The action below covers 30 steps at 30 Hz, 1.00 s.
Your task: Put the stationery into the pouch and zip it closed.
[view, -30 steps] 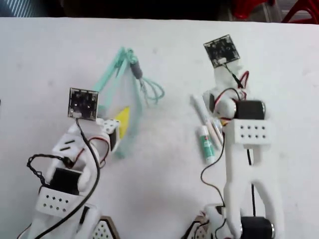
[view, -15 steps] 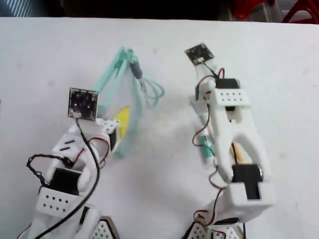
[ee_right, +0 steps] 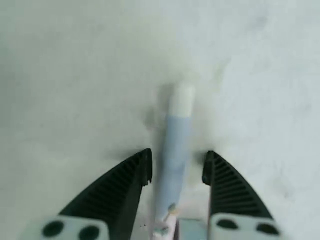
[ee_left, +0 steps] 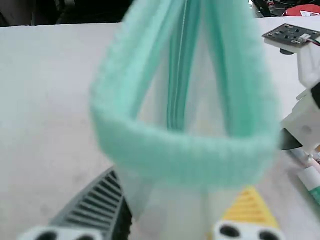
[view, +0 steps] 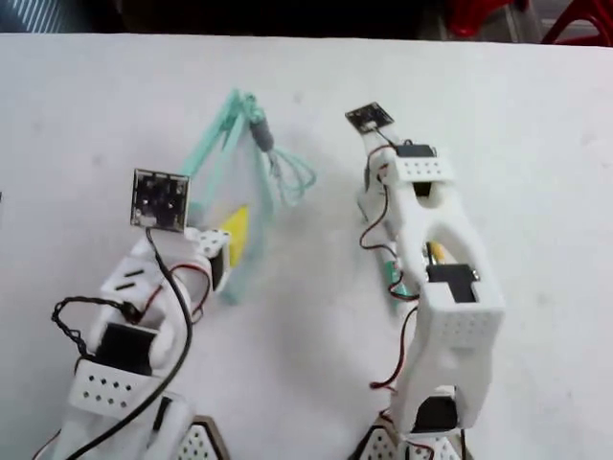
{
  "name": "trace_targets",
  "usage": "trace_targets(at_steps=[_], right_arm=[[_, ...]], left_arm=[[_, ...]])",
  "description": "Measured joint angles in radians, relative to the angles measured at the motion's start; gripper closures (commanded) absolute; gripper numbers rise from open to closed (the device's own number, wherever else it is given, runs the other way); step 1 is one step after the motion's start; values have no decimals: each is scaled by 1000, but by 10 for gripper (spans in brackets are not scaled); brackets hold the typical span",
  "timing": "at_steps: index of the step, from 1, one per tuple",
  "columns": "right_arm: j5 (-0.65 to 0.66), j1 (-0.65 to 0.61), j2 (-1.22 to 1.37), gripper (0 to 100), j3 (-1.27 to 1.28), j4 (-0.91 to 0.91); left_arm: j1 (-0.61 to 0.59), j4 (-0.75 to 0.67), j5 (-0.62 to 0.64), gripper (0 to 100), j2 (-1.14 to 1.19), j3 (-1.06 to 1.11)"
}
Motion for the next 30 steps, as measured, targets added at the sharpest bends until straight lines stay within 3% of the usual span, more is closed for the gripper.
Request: trace_targets(at_steps=[1,23,30], right_arm=[[0,2,11,984,-15,0],[-3,6,38,981,-60,14],[-115,25,38,981,-60,14]], left_arm=[[0,0,0,786,0,0],[0,0,0,786,0,0],[0,0,0,786,0,0]])
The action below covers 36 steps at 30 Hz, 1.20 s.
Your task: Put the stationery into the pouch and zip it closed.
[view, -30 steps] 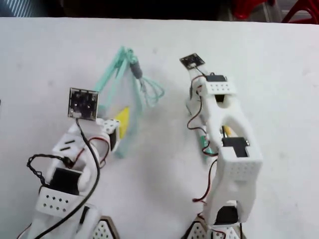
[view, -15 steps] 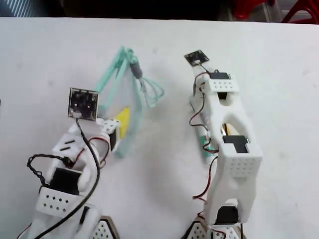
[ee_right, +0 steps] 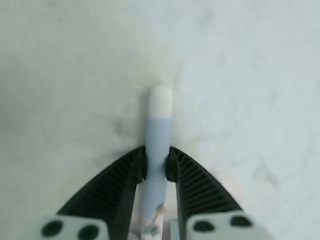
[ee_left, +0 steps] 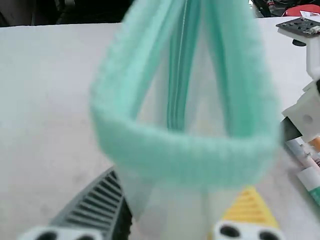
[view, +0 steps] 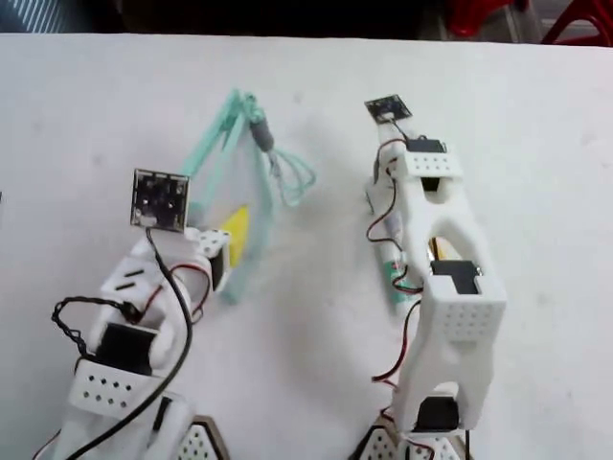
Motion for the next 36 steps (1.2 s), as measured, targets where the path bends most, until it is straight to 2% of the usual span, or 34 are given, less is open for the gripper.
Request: trace_targets(at_steps=[9,14,18,29,32,36], right_arm=[[-8,5,-5,981,2,18],[-9,6,-77,981,109,-40],[-8,5,-209,981,307,-175],[104,-51,-779,982,1023,-746],[103,-46,-908,982,1148,-832],[77,-51,-1071,982,1260,-856]], left_arm=[[0,0,0,786,0,0],[0,0,0,786,0,0],[0,0,0,786,0,0],[0,0,0,786,0,0],[0,0,0,786,0,0],[0,0,0,786,0,0]])
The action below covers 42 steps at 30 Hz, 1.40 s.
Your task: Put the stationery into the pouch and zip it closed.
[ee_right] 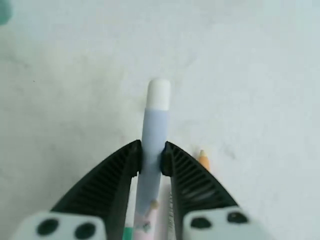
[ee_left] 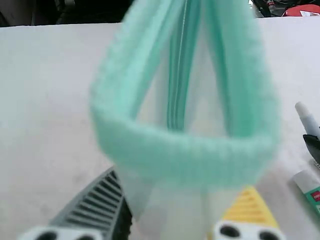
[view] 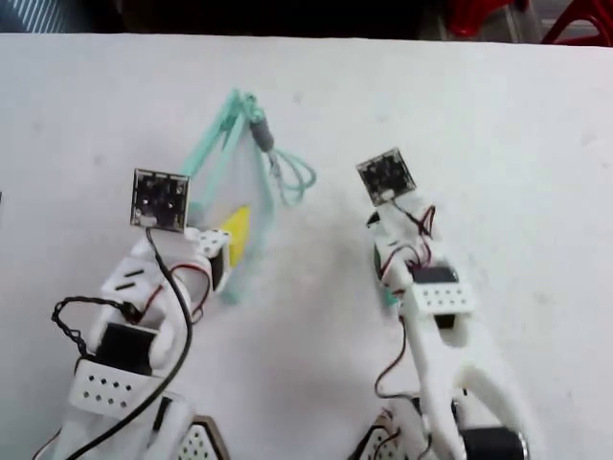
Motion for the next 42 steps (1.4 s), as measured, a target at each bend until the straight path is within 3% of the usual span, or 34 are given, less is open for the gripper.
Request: trace_targets(at_steps=[4,12,23,36,42], right_arm=[[-94,3,-203,982,86,11],[-135,63,-677,982,158,201],[-417,247,-1257,981,411,209],[-193,-40,-1168,981,416,222],[-175,-101,-1023,981,330,296]], left_arm=[[0,0,0,786,0,0],[0,0,0,786,0,0],[0,0,0,786,0,0],[0,0,0,786,0,0],[0,0,0,786,0,0]])
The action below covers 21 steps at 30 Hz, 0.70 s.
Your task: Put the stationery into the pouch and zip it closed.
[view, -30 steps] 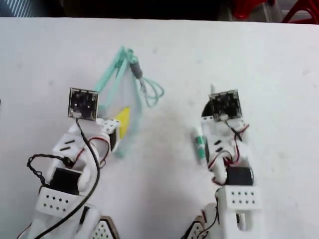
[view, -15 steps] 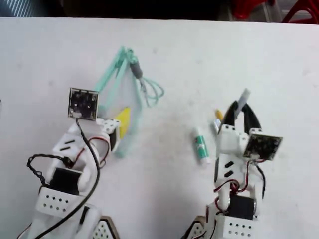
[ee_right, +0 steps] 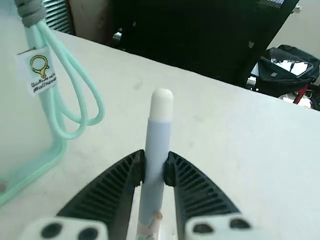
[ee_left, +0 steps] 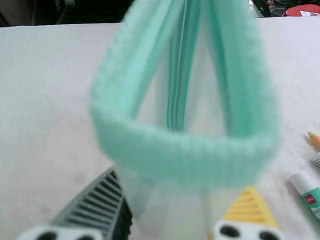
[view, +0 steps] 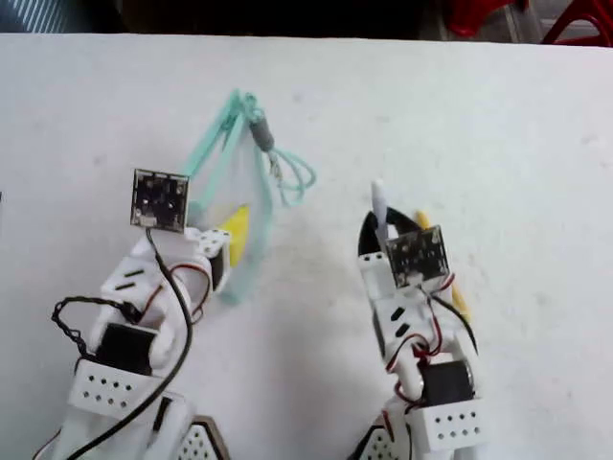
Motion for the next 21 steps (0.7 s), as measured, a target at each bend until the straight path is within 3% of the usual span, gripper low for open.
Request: trace_targets(at_steps=[10,13,21], right_arm=[[0,3,506,981,-207,-35],[-8,63,652,981,-282,-40],[-388,423,787,981,-388,-72]], left_arm=[[0,0,0,786,0,0],[0,0,0,786,0,0],[0,0,0,786,0,0]])
